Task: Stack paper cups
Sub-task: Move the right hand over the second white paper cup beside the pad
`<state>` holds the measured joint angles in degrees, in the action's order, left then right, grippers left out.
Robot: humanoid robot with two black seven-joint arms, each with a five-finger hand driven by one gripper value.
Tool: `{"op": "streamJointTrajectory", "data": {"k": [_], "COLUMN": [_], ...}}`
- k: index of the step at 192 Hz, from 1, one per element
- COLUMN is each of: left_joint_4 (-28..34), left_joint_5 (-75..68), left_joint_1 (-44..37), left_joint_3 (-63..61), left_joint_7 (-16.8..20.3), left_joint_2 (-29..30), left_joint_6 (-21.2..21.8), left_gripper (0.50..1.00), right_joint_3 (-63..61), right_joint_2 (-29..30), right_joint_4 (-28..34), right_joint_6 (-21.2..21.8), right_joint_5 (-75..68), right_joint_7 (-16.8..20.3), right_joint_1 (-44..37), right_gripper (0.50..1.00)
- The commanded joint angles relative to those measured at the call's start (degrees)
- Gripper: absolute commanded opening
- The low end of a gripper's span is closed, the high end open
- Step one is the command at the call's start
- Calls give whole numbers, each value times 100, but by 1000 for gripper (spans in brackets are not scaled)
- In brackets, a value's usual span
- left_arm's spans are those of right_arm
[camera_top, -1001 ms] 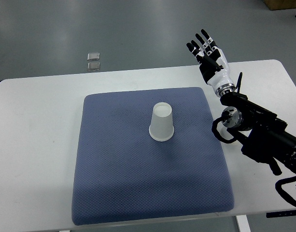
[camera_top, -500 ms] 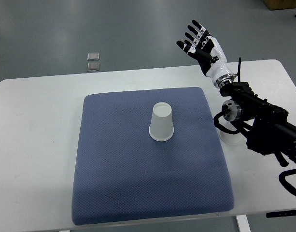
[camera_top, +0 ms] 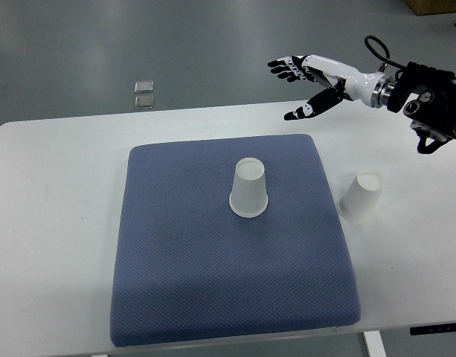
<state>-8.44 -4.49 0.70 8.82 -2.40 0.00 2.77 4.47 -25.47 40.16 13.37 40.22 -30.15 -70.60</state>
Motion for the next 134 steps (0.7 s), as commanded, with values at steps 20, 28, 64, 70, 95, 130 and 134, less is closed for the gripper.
{"op": "streamJointTrajectory", "data": {"k": [20,28,64,70,95,130,134], "left_joint_4": [0,0,0,0,0,0,0], "left_joint_5": [0,0,0,0,0,0,0], "left_joint_1": [0,0,0,0,0,0,0], "left_joint_3": [-3,-3,-3,-3,-3,-3,-3], "left_joint_7": [3,3,3,3,-6,3,-6], "left_joint_2": [0,0,0,0,0,0,0], "left_joint_6": [-4,5,5,-4,-4,5,4], "left_gripper": [1000,1000,1000,1000,1000,1000,1000], "right_joint_3": [941,1152,1838,1900,2084,2207,2207], "right_joint_2": [-546,-626,-1065,-1100,-1215,-1382,-1382], "right_joint_4": [405,502,1284,1355,1460,1583,1601], "right_joint_6": [201,219,368,386,403,456,448], "right_joint_5": [1716,2095,3422,3528,3809,3801,3801], "right_joint_7": [0,0,27,36,62,62,62], "right_joint_1": [-700,-806,-1237,-1272,-1457,-1544,-1536], "right_gripper": [913,913,915,913,913,913,913]}}
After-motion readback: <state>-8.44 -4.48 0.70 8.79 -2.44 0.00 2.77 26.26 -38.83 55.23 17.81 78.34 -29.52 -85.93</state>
